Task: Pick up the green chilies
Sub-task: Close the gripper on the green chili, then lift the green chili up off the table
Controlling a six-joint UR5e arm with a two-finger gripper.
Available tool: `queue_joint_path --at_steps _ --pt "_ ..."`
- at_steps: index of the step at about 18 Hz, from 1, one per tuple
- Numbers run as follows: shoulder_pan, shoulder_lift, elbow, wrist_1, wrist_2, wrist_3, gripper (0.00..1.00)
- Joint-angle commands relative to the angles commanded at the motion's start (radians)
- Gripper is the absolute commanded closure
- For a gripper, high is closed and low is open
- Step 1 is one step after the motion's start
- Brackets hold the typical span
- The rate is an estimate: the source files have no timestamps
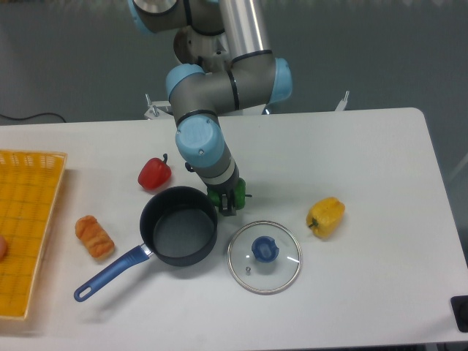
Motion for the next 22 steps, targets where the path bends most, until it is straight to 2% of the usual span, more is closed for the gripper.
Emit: queue_joint_path --at_steps 2,8,11,17,19,22 --pt "0.009 0.015 -0.002 -0.002 0.041 0.081 0.52" --pt "0.025 0.018 -0.002 -0.012 0.052 0.094 0.52" --pt "0.037 0.026 0.054 -0.063 -0.027 0.073 0.52" --pt "0.043 0.028 0.13 -0.083 -0.149 -0.029 0.52" --pt "0.041 0.026 0.169 -0.133 -0.164 -0.039 0.52" --pt "0.041 0.028 0.169 -0.146 -0.167 -0.049 0.52"
